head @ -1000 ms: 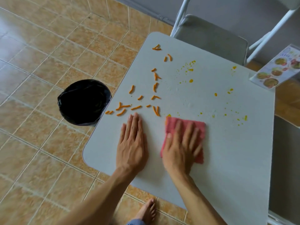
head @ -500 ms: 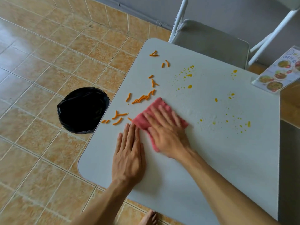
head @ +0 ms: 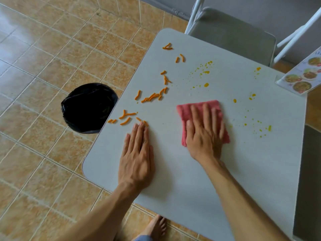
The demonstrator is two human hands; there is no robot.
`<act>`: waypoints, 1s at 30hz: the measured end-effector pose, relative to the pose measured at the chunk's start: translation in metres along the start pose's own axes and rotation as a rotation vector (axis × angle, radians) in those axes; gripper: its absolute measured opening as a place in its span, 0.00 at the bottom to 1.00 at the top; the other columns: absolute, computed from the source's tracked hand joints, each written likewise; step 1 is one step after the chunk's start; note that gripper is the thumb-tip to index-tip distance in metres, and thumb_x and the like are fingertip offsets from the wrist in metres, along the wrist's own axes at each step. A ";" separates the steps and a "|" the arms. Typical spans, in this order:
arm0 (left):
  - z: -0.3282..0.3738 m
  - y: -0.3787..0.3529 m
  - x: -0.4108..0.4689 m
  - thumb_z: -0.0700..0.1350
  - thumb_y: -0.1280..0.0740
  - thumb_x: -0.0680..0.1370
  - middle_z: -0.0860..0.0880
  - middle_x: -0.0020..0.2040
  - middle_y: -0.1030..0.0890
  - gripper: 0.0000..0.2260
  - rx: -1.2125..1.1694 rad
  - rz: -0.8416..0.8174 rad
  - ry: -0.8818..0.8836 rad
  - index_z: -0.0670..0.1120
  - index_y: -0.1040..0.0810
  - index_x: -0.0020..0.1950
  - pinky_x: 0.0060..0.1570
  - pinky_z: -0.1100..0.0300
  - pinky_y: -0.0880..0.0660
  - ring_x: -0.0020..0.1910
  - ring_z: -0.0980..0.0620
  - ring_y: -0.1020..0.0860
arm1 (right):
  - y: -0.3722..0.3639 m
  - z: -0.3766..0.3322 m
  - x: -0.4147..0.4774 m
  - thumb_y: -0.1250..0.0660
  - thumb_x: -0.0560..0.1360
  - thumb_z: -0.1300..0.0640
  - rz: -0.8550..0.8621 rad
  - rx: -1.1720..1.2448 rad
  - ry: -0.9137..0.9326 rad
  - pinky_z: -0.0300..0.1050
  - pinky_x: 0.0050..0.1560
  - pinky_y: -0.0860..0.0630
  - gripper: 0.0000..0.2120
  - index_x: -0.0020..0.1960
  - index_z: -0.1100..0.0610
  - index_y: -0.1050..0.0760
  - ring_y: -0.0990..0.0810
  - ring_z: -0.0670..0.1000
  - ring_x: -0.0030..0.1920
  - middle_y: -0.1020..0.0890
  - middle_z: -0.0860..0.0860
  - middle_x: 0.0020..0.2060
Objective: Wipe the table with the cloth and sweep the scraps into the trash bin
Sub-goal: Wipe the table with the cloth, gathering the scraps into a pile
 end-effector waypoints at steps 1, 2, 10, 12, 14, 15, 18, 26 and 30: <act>-0.001 0.000 0.000 0.48 0.51 0.83 0.45 0.81 0.48 0.25 0.000 0.000 -0.003 0.41 0.48 0.80 0.77 0.51 0.53 0.80 0.49 0.53 | 0.002 0.002 -0.008 0.50 0.83 0.42 0.060 -0.002 -0.146 0.66 0.77 0.43 0.26 0.79 0.46 0.36 0.39 0.61 0.80 0.36 0.56 0.79; -0.001 -0.001 -0.001 0.48 0.52 0.83 0.45 0.81 0.48 0.25 -0.003 0.002 -0.007 0.41 0.47 0.80 0.77 0.51 0.53 0.80 0.49 0.52 | 0.003 -0.008 -0.018 0.48 0.83 0.43 0.080 0.006 -0.206 0.67 0.77 0.43 0.26 0.79 0.47 0.35 0.39 0.62 0.79 0.35 0.57 0.79; 0.009 0.006 -0.003 0.45 0.51 0.82 0.42 0.80 0.45 0.25 -0.006 -0.015 0.048 0.39 0.44 0.79 0.78 0.50 0.51 0.80 0.46 0.49 | 0.013 0.043 -0.051 0.50 0.84 0.44 0.000 -0.018 -0.030 0.65 0.76 0.40 0.26 0.80 0.46 0.39 0.42 0.60 0.81 0.38 0.54 0.81; 0.028 0.014 -0.007 0.43 0.49 0.81 0.39 0.78 0.41 0.25 -0.037 -0.023 0.057 0.38 0.42 0.78 0.77 0.47 0.47 0.78 0.41 0.44 | 0.019 0.045 -0.077 0.49 0.83 0.45 0.033 -0.017 -0.237 0.67 0.75 0.39 0.26 0.80 0.48 0.38 0.41 0.62 0.80 0.37 0.57 0.80; 0.059 0.018 -0.008 0.40 0.46 0.78 0.38 0.73 0.34 0.25 -0.086 -0.034 0.005 0.38 0.37 0.76 0.72 0.43 0.37 0.72 0.37 0.37 | 0.020 0.008 -0.101 0.50 0.84 0.45 -0.062 0.036 0.066 0.66 0.77 0.44 0.26 0.81 0.47 0.39 0.44 0.61 0.81 0.39 0.56 0.81; 0.075 0.016 -0.005 0.39 0.45 0.77 0.38 0.71 0.33 0.24 -0.116 -0.043 -0.023 0.39 0.36 0.75 0.68 0.43 0.33 0.68 0.36 0.35 | 0.021 0.004 -0.113 0.52 0.84 0.44 -0.112 0.052 0.223 0.64 0.77 0.46 0.25 0.81 0.47 0.40 0.46 0.59 0.82 0.40 0.55 0.81; 0.116 0.006 0.024 0.39 0.44 0.78 0.37 0.68 0.31 0.21 -0.174 -0.017 -0.091 0.37 0.33 0.72 0.65 0.44 0.32 0.64 0.35 0.32 | 0.030 0.080 -0.117 0.54 0.85 0.44 -0.067 0.000 0.070 0.64 0.77 0.42 0.25 0.80 0.46 0.39 0.44 0.58 0.82 0.39 0.53 0.81; 0.148 -0.033 0.071 0.50 0.49 0.81 0.41 0.79 0.41 0.26 -0.070 0.021 -0.137 0.41 0.39 0.77 0.78 0.49 0.52 0.79 0.42 0.45 | 0.021 0.160 -0.025 0.55 0.81 0.41 0.033 0.125 -0.713 0.67 0.78 0.55 0.30 0.81 0.48 0.42 0.50 0.64 0.82 0.43 0.60 0.81; 0.147 -0.032 0.069 0.51 0.50 0.81 0.42 0.79 0.41 0.26 -0.068 0.027 -0.140 0.42 0.39 0.77 0.78 0.49 0.51 0.79 0.44 0.46 | 0.023 0.104 -0.036 0.50 0.83 0.40 -0.031 0.040 -0.101 0.65 0.79 0.49 0.26 0.80 0.41 0.40 0.46 0.60 0.82 0.40 0.54 0.81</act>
Point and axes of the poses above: each hand's wrist, its own x-axis towards the middle knuckle, its own y-axis out of the back of the hand, z = x × y, the point moved 9 cm from there along x, towards the middle knuckle
